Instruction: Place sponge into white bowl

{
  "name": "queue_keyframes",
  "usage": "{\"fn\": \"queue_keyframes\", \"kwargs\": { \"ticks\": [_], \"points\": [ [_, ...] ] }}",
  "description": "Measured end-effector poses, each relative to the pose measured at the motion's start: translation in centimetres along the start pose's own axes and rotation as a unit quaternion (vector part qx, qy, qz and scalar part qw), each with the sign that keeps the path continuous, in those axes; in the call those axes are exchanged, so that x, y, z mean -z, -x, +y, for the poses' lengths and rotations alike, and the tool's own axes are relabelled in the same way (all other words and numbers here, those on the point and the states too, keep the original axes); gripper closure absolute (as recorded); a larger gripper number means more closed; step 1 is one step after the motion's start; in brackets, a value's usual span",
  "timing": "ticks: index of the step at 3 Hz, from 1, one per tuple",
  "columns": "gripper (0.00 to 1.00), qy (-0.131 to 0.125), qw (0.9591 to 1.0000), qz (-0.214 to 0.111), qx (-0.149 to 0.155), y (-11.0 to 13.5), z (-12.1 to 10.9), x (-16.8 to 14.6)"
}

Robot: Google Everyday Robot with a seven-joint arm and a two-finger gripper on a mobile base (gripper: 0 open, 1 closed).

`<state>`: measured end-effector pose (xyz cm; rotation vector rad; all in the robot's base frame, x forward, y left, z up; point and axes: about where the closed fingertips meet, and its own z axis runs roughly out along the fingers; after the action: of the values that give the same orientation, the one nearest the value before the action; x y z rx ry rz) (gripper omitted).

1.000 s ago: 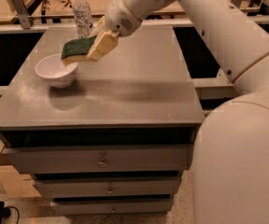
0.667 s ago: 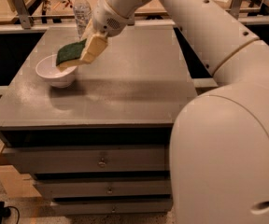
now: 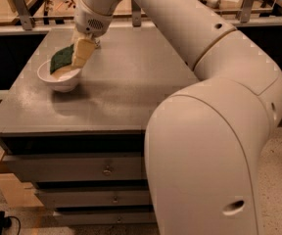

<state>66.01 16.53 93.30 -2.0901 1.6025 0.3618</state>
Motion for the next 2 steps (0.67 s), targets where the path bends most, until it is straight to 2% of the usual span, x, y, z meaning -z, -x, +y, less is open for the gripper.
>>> {"fn": "queue_keyframes", "kwargs": {
  "ticks": [2],
  "points": [
    [0.05,-0.004,0.9995,0.03,0.009,0.38,-0.74,-0.8]
  ]
}}
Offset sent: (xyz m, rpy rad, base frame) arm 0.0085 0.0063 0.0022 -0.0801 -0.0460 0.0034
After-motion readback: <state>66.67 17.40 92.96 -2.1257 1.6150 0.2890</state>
